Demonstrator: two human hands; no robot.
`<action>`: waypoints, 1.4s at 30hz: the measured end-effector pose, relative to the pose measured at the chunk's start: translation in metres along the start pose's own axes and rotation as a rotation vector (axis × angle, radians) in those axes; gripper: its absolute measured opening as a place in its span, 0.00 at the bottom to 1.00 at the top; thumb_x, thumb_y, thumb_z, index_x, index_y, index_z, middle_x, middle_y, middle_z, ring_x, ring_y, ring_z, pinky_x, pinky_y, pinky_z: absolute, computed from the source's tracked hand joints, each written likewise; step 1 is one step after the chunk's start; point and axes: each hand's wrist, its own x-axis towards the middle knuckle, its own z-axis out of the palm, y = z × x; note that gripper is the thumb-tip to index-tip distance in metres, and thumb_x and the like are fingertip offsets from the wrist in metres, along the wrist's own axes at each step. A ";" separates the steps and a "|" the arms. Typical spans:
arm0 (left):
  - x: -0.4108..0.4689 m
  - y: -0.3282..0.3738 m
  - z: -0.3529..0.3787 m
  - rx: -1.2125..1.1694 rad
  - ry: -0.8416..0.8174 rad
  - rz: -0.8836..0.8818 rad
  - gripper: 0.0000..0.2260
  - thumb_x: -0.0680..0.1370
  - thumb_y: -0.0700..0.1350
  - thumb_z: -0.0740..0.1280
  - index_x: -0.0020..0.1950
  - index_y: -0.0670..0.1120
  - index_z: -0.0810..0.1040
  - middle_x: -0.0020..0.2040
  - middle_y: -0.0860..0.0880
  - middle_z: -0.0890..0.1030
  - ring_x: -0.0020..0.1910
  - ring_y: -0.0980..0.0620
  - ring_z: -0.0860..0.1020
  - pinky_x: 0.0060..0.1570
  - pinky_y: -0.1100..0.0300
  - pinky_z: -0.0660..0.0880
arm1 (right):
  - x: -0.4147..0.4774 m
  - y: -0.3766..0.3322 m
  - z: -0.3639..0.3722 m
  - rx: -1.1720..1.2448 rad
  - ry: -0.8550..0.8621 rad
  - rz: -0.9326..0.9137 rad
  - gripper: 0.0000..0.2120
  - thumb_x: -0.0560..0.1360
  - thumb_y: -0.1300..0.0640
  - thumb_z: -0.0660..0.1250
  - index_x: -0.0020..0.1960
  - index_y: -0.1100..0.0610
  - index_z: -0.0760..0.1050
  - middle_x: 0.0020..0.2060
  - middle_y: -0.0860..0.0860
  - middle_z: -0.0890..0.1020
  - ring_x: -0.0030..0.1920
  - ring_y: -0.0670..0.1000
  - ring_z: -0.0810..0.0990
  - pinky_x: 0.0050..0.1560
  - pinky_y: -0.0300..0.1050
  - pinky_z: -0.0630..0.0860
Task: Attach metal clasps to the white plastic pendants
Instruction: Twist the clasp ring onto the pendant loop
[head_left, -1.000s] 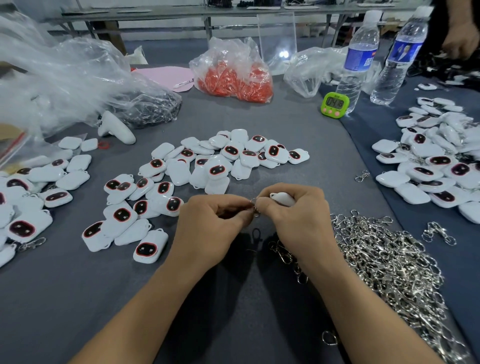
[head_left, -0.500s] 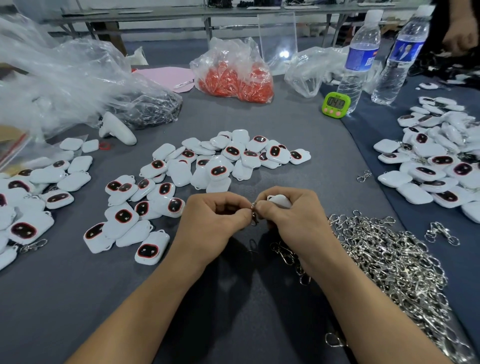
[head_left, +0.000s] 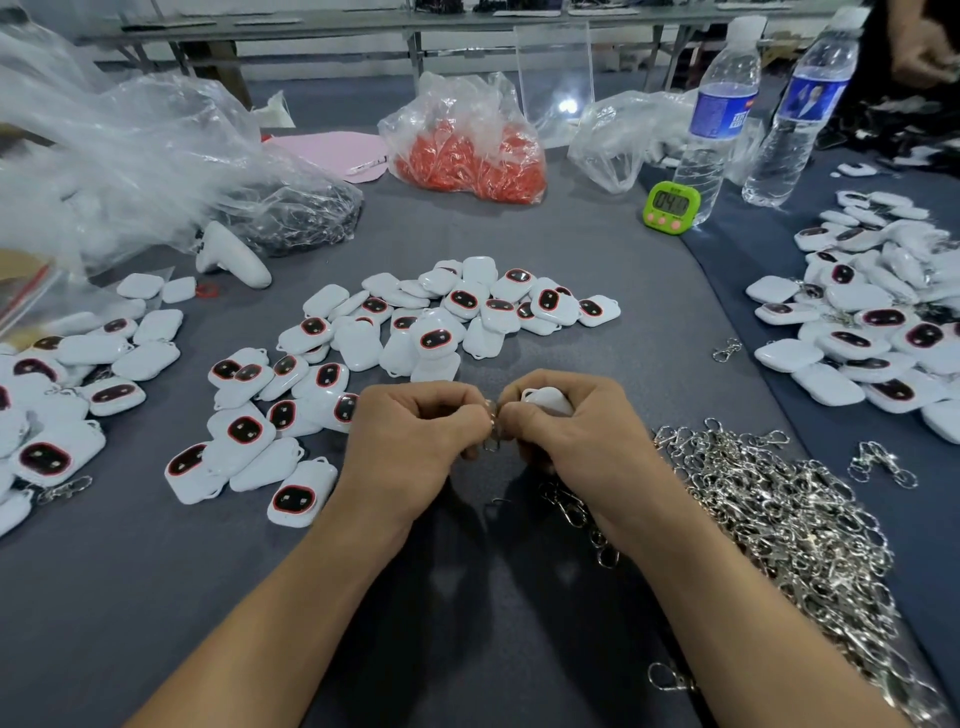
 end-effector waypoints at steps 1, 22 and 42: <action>0.000 0.000 -0.002 0.086 0.103 0.063 0.04 0.66 0.44 0.70 0.33 0.50 0.84 0.27 0.56 0.80 0.27 0.60 0.76 0.30 0.68 0.72 | 0.000 0.001 0.001 -0.014 0.019 0.011 0.07 0.73 0.62 0.72 0.42 0.51 0.83 0.32 0.52 0.82 0.32 0.47 0.75 0.31 0.40 0.71; 0.007 -0.012 -0.010 0.694 -0.223 0.308 0.06 0.72 0.49 0.74 0.48 0.56 0.86 0.40 0.57 0.81 0.40 0.58 0.77 0.45 0.59 0.73 | 0.006 0.009 -0.012 -0.278 0.086 -0.023 0.08 0.75 0.59 0.72 0.48 0.46 0.79 0.29 0.49 0.83 0.24 0.44 0.75 0.26 0.35 0.71; -0.001 -0.011 -0.003 0.754 -0.110 0.297 0.05 0.73 0.51 0.73 0.46 0.54 0.87 0.39 0.54 0.84 0.40 0.55 0.79 0.44 0.55 0.75 | 0.004 0.001 -0.012 -0.379 0.047 0.004 0.09 0.72 0.59 0.72 0.43 0.44 0.83 0.30 0.46 0.83 0.27 0.42 0.78 0.30 0.35 0.72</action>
